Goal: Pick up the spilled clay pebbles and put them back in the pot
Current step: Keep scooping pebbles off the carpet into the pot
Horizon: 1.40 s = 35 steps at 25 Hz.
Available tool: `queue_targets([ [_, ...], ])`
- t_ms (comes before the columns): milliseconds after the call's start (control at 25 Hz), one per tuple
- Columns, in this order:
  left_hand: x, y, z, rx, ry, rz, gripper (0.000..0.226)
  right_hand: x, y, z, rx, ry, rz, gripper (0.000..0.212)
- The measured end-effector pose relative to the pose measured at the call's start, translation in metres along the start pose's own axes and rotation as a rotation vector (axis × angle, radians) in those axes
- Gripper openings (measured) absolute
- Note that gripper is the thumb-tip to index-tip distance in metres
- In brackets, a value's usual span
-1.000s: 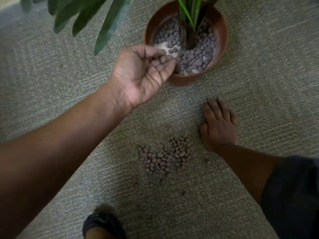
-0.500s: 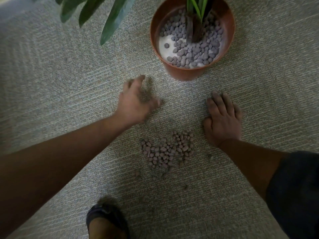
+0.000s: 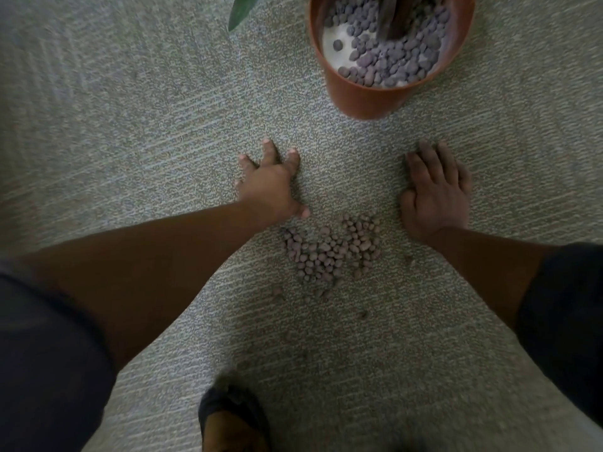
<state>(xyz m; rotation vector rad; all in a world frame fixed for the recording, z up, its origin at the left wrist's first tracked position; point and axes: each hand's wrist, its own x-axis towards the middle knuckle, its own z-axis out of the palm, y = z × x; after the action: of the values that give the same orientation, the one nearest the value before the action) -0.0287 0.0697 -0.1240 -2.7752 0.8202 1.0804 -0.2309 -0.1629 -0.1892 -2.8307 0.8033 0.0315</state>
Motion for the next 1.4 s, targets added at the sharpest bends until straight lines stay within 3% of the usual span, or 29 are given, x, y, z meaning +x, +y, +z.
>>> queue_targets([
  [240,0.001,-0.001,0.000,0.020,0.018,0.032,0.127,-0.003,-0.011,-0.014,-0.011,-0.086,0.003,0.061],
  [360,0.000,-0.002,-0.002,0.058,0.024,0.056,0.127,0.000,-0.044,-0.040,0.169,-0.091,0.142,0.056],
  [400,0.000,-0.003,-0.003,0.071,0.026,0.062,0.127,-0.005,-0.065,-0.048,0.198,-0.055,0.113,0.051],
  [480,-0.001,-0.003,-0.004,0.089,0.028,0.070,0.123,-0.023,-0.112,-0.059,0.273,-0.034,-0.116,0.040],
  [600,0.001,-0.002,-0.003,0.109,0.034,0.062,0.101,-0.045,-0.166,-0.056,0.342,-0.256,-0.377,0.031],
  [720,0.002,-0.001,-0.002,0.116,0.027,0.056,0.098,-0.053,-0.188,-0.041,0.239,-0.430,-0.396,0.045],
  [1040,-0.001,0.001,-0.004,0.118,0.021,0.041,0.118,-0.055,-0.194,-0.035,0.088,-0.471,-0.475,0.033],
  [1400,-0.002,0.001,-0.007,0.115,0.016,0.027,0.122,-0.045,-0.154,-0.052,0.265,-0.406,-0.419,0.025],
])
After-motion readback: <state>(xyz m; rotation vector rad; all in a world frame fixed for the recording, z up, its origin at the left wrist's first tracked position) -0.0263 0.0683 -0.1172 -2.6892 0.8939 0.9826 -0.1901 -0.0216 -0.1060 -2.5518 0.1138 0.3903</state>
